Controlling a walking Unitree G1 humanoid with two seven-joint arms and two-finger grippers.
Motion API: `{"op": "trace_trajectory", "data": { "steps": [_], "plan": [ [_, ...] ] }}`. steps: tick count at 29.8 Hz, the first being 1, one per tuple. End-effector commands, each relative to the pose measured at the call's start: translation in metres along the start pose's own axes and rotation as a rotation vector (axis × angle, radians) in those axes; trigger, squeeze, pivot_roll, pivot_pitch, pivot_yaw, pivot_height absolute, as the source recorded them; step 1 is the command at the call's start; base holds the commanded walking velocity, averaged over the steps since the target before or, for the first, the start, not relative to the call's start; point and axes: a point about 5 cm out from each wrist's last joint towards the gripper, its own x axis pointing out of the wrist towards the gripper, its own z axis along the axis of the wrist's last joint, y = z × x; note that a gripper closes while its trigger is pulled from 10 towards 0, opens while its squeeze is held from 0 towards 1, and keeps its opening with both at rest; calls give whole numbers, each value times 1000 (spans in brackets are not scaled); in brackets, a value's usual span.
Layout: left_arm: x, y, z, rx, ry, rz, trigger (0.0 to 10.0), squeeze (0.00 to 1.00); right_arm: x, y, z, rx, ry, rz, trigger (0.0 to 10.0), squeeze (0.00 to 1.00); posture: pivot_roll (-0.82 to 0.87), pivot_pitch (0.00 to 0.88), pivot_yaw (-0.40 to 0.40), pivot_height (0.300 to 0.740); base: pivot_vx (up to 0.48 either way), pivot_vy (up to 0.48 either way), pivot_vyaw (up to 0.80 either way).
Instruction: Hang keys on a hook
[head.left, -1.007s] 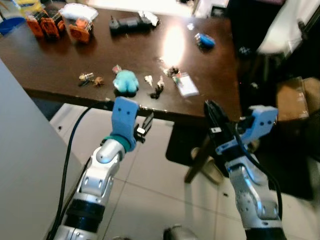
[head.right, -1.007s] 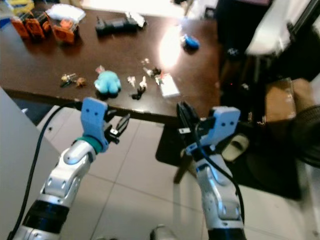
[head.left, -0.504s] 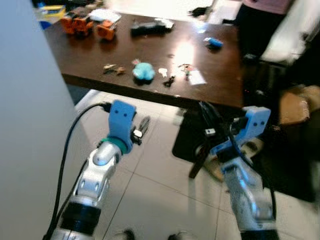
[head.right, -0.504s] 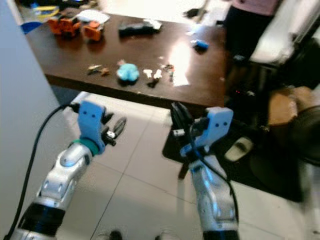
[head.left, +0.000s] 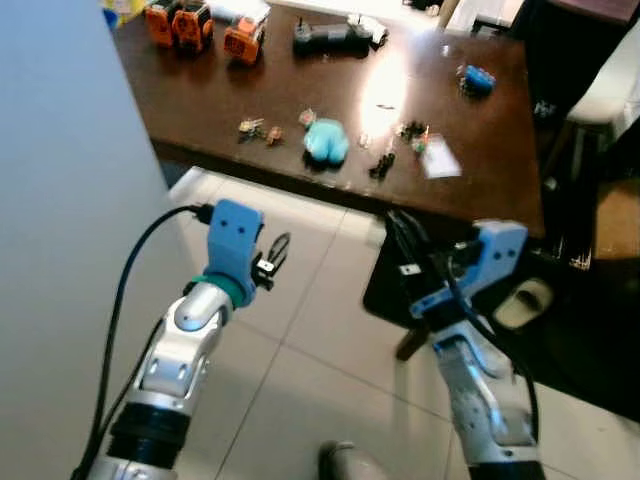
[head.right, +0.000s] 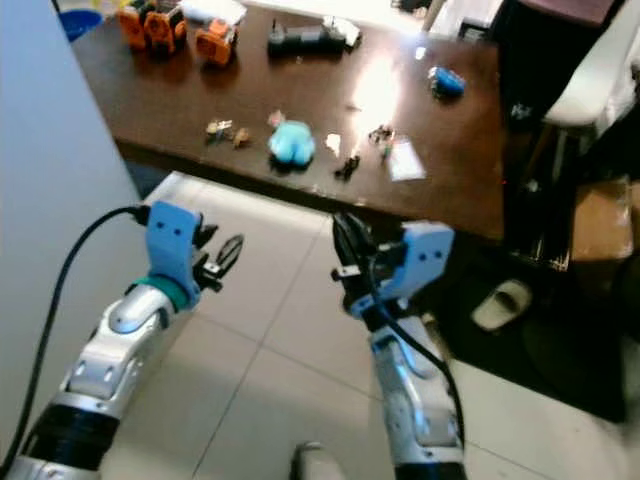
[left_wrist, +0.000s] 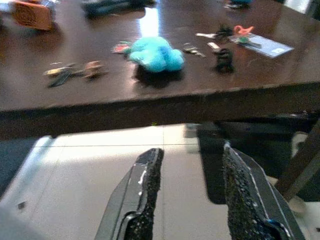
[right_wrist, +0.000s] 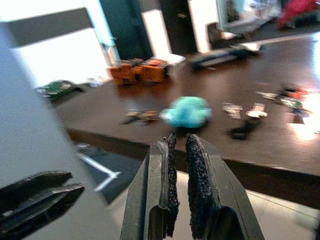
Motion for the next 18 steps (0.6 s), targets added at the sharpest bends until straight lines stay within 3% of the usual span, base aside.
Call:
{"op": "trace_trajectory", "data": {
  "steps": [1,18],
  "plan": [
    [-1,0,0,12,0,-7,10000,0,-2,-1,-3,10,17,-8,10000,0,-205,87,30,740,480,0,0],
    [-2,-6,-2,-5,7,-55,10000,0,-1,-3,-4,23,33,-13,10000,0,-207,84,28,740,480,0,-785]
  ]
}}
